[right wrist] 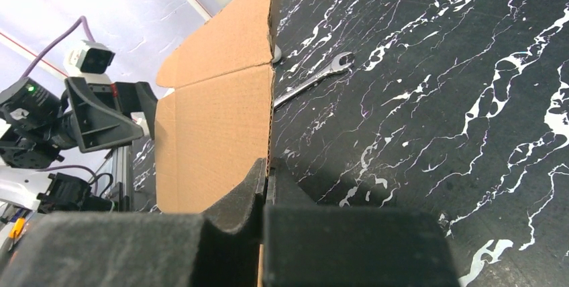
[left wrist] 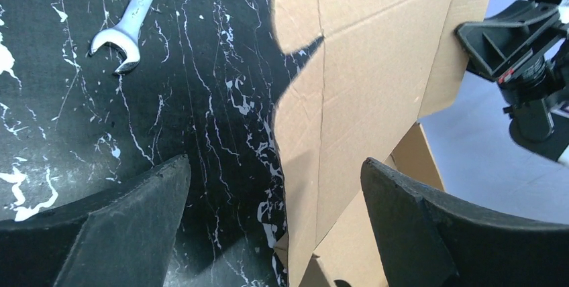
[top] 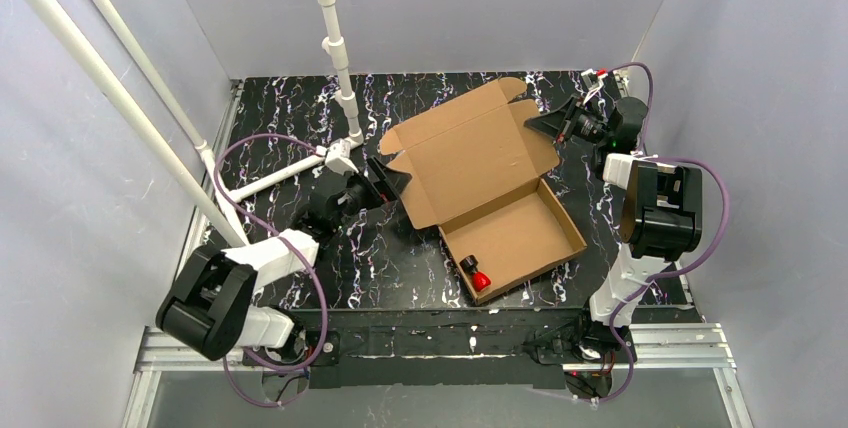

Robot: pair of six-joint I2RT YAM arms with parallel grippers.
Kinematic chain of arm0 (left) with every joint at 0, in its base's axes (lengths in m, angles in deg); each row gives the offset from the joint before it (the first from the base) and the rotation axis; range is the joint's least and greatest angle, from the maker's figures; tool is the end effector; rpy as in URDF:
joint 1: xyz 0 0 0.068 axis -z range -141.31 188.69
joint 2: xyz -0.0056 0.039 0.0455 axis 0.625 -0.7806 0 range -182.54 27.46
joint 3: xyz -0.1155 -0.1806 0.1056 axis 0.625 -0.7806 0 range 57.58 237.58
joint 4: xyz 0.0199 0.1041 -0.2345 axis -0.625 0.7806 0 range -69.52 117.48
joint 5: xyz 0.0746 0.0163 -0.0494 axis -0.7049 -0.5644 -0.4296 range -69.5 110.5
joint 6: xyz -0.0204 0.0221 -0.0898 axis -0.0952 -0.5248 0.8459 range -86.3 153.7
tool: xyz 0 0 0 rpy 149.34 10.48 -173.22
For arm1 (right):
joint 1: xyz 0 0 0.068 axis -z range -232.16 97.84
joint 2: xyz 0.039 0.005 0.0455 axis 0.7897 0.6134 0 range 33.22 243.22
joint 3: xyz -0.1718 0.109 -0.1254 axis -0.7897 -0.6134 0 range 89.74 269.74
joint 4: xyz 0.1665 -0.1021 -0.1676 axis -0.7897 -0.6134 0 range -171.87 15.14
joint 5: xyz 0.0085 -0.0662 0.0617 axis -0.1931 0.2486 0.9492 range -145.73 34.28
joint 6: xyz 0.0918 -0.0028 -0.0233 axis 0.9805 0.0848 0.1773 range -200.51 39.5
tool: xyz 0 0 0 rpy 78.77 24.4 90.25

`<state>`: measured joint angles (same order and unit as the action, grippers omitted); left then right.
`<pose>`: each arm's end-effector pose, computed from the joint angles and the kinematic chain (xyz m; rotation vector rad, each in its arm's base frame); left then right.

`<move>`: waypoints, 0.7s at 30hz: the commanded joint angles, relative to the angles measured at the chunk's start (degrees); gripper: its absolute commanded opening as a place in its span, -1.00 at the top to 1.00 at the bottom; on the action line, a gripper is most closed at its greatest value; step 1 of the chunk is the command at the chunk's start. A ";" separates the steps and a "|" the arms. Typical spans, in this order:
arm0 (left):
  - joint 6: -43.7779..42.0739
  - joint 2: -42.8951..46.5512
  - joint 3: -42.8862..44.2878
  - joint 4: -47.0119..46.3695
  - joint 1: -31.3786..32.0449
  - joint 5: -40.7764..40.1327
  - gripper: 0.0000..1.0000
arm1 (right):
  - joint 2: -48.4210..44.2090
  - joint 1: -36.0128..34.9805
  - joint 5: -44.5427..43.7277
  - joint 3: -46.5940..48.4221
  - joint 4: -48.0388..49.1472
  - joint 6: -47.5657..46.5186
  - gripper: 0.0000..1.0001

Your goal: Fold the paper box

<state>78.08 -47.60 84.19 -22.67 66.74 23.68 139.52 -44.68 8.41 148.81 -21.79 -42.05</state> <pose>0.2841 -0.1567 0.1798 -0.2061 1.7513 -0.9888 0.4090 0.0240 0.2086 -0.3399 1.6283 1.2294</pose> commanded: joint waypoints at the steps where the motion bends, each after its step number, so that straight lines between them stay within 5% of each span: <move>1: 2.86 -2.91 3.93 -1.49 -1.79 5.35 -0.97 | -1.30 0.22 1.05 -0.33 5.44 2.02 0.97; 6: 2.80 -5.79 6.00 -2.25 -2.21 7.95 -0.92 | -1.20 0.23 0.99 -0.49 5.71 2.37 0.97; 9: 2.10 -6.44 6.93 -2.46 -2.43 9.20 -0.71 | -0.86 0.20 1.04 -0.39 5.63 2.37 0.97; 16: 0.98 -8.86 9.42 -2.76 -2.43 12.64 -0.06 | -0.39 0.14 0.99 -0.19 5.27 2.41 0.97; 21: -2.47 -8.72 9.89 -3.09 -2.48 14.73 0.90 | -0.31 0.06 0.49 1.08 -1.22 -2.10 0.97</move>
<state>79.83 -56.74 92.19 -24.40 64.66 35.18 139.54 -44.68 8.94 148.74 -19.86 -40.47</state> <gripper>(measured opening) 0.200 0.033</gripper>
